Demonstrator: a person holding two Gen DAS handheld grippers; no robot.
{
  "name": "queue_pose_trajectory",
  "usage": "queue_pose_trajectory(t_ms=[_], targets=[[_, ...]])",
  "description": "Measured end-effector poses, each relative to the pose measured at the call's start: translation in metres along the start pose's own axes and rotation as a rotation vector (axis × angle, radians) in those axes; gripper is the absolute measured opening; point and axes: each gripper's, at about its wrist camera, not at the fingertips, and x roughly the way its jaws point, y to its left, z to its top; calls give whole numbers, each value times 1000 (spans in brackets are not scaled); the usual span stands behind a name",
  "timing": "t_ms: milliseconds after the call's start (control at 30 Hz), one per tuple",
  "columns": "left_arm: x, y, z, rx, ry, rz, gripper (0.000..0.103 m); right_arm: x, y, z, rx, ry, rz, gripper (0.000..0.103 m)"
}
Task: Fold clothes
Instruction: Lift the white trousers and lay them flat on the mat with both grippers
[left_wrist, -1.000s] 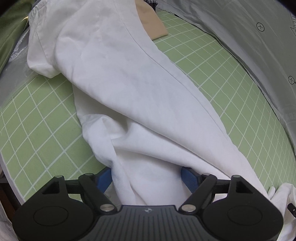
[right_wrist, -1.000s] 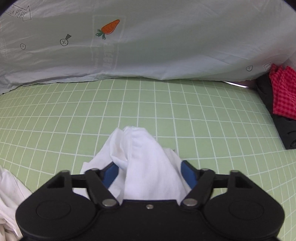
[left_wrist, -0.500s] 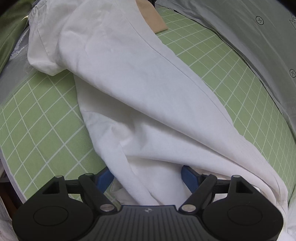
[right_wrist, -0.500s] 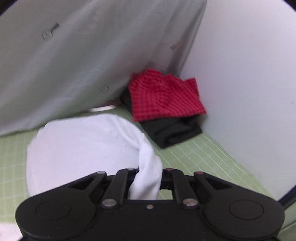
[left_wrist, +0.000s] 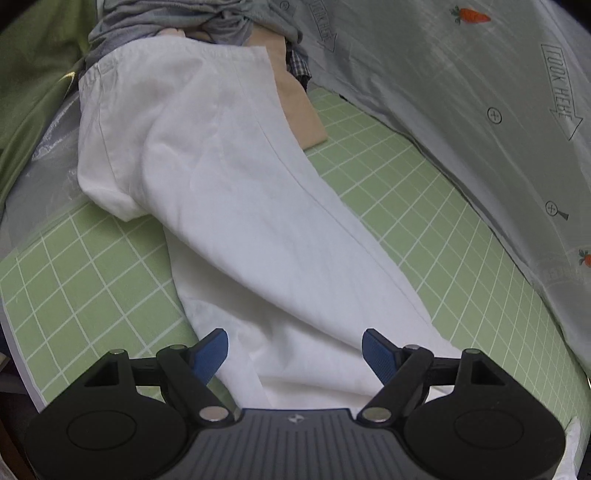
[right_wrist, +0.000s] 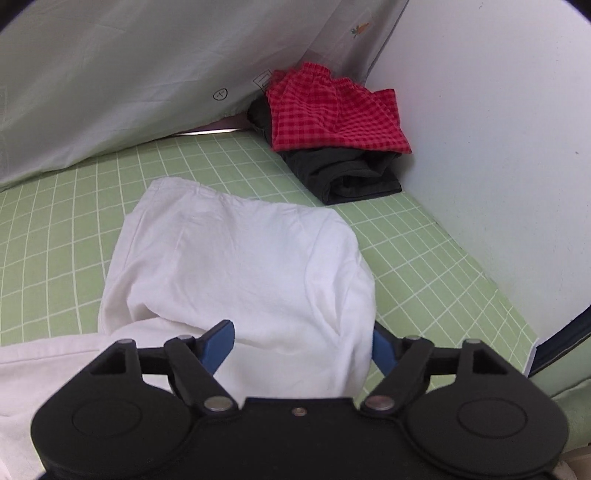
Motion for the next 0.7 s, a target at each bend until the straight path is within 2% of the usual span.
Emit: queue_pose_trajectory(t_ms=[67, 267, 400, 600, 633, 667, 700], targets=[[5, 0, 10, -6, -28, 19, 84, -3, 5, 5, 13, -11, -10, 83], [39, 17, 32, -105, 26, 41, 84, -8, 20, 14, -9, -27, -49, 87], [58, 23, 41, -127, 52, 61, 82, -11, 31, 18, -45, -40, -72, 91], [86, 27, 53, -146, 76, 76, 61, -9, 51, 23, -103, -36, -80, 91], [90, 28, 54, -153, 81, 77, 51, -7, 57, 23, -116, -31, -71, 91], [94, 28, 55, -162, 82, 81, 32, -6, 63, 24, -128, -28, -65, 91], [97, 28, 56, -170, 84, 85, 18, -5, 68, 25, -145, -30, -62, 91]])
